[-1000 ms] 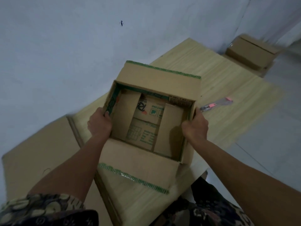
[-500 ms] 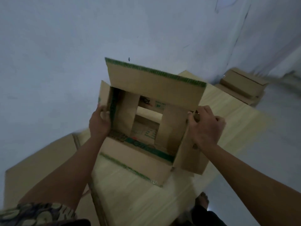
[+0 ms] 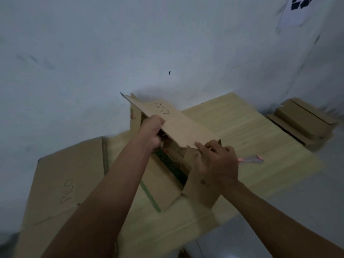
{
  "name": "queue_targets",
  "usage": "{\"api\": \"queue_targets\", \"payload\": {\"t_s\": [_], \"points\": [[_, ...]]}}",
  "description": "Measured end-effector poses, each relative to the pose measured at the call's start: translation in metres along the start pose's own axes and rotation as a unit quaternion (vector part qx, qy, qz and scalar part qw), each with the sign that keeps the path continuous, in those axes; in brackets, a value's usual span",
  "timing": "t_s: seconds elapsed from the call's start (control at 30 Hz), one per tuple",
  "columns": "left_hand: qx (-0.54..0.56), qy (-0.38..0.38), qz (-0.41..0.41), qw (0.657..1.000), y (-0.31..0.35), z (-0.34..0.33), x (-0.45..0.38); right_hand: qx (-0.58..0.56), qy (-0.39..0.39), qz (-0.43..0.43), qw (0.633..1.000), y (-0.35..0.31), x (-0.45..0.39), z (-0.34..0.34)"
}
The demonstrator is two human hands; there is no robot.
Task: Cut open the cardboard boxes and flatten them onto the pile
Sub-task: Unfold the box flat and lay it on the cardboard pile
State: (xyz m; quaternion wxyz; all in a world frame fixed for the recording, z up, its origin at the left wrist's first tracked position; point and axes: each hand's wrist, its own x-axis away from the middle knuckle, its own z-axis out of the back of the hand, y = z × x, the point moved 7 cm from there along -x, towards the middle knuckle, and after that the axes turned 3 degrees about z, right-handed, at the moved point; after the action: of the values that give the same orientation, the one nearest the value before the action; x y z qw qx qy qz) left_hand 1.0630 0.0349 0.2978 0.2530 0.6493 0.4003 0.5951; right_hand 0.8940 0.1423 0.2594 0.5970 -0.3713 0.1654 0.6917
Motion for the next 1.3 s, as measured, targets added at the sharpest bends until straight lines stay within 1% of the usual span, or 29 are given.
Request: {"api": "queue_targets", "payload": {"t_s": [0.03, 0.07, 0.1, 0.17, 0.2, 0.27, 0.3, 0.37, 0.4, 0.43, 0.5, 0.53, 0.57, 0.6, 0.7, 0.8, 0.87, 0.93, 1.0, 1.07, 1.1, 1.17, 1.2, 1.23, 1.27, 1.3], "points": [[0.019, 0.006, -0.001, 1.0, -0.005, 0.006, 0.002, -0.036, -0.017, -0.009, 0.999, 0.003, 0.0, 0.005], [0.039, 0.007, 0.001, 0.999, -0.011, 0.012, 0.008, -0.077, -0.031, -0.049, 0.995, 0.008, -0.002, 0.012], [0.047, 0.003, 0.004, 0.999, -0.017, 0.017, 0.014, -0.113, -0.042, -0.112, 0.986, 0.013, -0.005, 0.02], [0.067, 0.001, 0.008, 0.998, -0.026, 0.029, 0.021, -0.158, -0.087, -0.253, 0.95, 0.025, -0.009, 0.02], [0.071, 0.005, 0.007, 0.997, -0.03, 0.036, 0.024, -0.17, -0.116, -0.336, 0.919, 0.034, -0.009, 0.015], [0.076, 0.023, 0.009, 0.997, -0.037, 0.05, 0.032, -0.198, -0.188, -0.496, 0.824, 0.048, 0.003, 0.0], [0.074, 0.033, 0.01, 0.997, -0.039, 0.058, 0.036, -0.21, -0.211, -0.546, 0.783, 0.05, 0.012, -0.006], [0.068, 0.049, 0.008, 0.996, -0.042, 0.071, 0.041, -0.239, -0.226, -0.597, 0.732, 0.05, 0.029, -0.015], [0.064, 0.05, 0.007, 0.997, -0.043, 0.076, 0.043, -0.275, -0.222, -0.615, 0.705, 0.048, 0.038, -0.02], [0.057, 0.048, 0.006, 0.997, -0.044, 0.08, 0.045, -0.321, -0.21, -0.633, 0.672, 0.046, 0.046, -0.025], [0.044, 0.045, 0.009, 0.998, -0.047, 0.087, 0.048, -0.408, -0.189, -0.666, 0.595, 0.042, 0.055, -0.031], [0.04, 0.044, 0.009, 0.998, -0.048, 0.09, 0.049, -0.438, -0.179, -0.672, 0.57, 0.041, 0.055, -0.032], [0.035, 0.046, 0.009, 0.998, -0.049, 0.094, 0.049, -0.456, -0.161, -0.667, 0.567, 0.041, 0.052, -0.032], [0.034, 0.047, 0.01, 0.998, -0.048, 0.097, 0.049, -0.463, -0.138, -0.654, 0.582, 0.042, 0.046, -0.032], [0.032, 0.055, 0.013, 0.998, -0.046, 0.105, 0.047, -0.476, -0.073, -0.582, 0.655, 0.044, 0.02, -0.026], [0.008, 0.072, 0.013, 0.997, -0.042, 0.107, 0.046, -0.478, -0.071, -0.526, 0.7, 0.041, 0.004, -0.023], [-0.044, 0.117, 0.004, 0.992, -0.04, 0.112, 0.045, -0.471, -0.085, -0.495, 0.726, 0.041, 0.001, -0.023], [-0.145, 0.191, -0.042, 0.97, -0.033, 0.121, 0.045, -0.464, -0.089, -0.467, 0.748, 0.042, 0.002, -0.023], [-0.278, 0.253, -0.114, 0.92, -0.023, 0.122, 0.047, -0.468, -0.085, -0.446, 0.758, 0.041, 0.003, -0.025], [-0.4, 0.265, -0.158, 0.863, -0.023, 0.111, 0.051, -0.481, -0.093, -0.435, 0.756, 0.039, 0.006, -0.03], [-0.472, 0.268, -0.17, 0.822, -0.025, 0.103, 0.053, -0.485, -0.101, -0.432, 0.754, 0.039, 0.006, -0.033], [-0.62, 0.27, -0.188, 0.712, -0.026, 0.082, 0.057, -0.488, -0.111, -0.435, 0.749, 0.04, 0.008, -0.036], [-0.672, 0.259, -0.202, 0.664, -0.027, 0.071, 0.058, -0.487, -0.112, -0.438, 0.747, 0.042, 0.009, -0.037], [-0.706, 0.232, -0.212, 0.635, -0.029, 0.058, 0.059, -0.487, -0.113, -0.438, 0.747, 0.043, 0.009, -0.038], [-0.723, 0.185, -0.217, 0.629, -0.034, 0.044, 0.058, -0.488, -0.115, -0.435, 0.748, 0.044, 0.009, -0.038], [-0.729, 0.118, -0.215, 0.639, -0.044, 0.031, 0.057, -0.486, -0.12, -0.43, 0.752, 0.044, 0.009, -0.039]]}}
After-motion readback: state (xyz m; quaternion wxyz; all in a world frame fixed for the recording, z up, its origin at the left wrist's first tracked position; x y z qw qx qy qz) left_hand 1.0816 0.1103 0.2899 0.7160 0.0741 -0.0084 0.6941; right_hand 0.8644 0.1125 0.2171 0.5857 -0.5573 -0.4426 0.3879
